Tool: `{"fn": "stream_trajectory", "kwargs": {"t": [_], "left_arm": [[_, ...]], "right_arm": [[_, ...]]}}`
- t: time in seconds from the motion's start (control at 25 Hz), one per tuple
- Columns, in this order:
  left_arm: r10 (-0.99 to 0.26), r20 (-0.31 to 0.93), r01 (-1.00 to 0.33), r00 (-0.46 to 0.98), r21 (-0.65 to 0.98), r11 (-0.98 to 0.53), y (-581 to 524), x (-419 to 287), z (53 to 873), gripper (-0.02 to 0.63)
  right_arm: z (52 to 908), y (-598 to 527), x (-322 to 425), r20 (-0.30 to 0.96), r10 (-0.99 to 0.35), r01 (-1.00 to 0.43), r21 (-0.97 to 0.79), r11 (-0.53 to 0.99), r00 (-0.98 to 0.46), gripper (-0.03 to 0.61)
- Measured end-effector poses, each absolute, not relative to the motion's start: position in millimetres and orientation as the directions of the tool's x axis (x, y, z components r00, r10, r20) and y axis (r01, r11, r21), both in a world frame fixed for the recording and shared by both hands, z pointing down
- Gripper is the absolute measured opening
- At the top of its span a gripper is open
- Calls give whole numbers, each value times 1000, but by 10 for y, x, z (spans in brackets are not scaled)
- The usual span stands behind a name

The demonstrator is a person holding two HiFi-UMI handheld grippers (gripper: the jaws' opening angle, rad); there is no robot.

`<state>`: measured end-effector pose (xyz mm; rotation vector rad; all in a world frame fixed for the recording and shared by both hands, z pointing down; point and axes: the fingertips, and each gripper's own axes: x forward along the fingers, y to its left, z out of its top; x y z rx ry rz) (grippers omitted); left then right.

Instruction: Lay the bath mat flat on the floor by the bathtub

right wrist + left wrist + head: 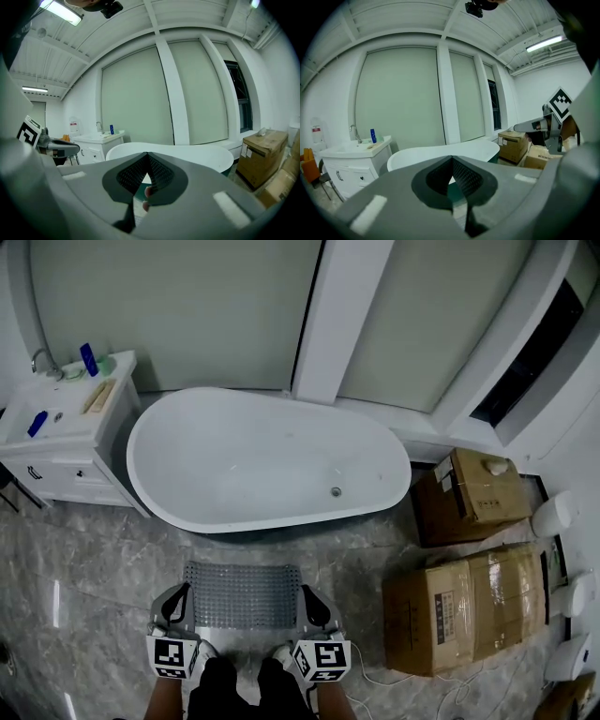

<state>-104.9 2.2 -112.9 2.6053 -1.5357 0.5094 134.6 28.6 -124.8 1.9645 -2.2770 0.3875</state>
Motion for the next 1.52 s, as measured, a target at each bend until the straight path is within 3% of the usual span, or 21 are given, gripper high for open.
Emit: {"fn": "stream_trajectory", "kwargs": {"t": [0.64,0.92,1.52], "left_arm": [[-863,242,-872,443,-109,-478,109,-857,-1748,2],[-889,148,-891,432,-84,-447,165,-848,-2071,2],[-910,125,-908,396,-93,-408,149,-752,-2424,2]], "right_arm": [[-1879,371,1654,139,-977,-983,-107,146,-161,23],[-2036,392,1616,104,-971,-975,-81,207,-215,23],[-2447,363,1783,36,-972,-973,-39,230,-231,23]]}}
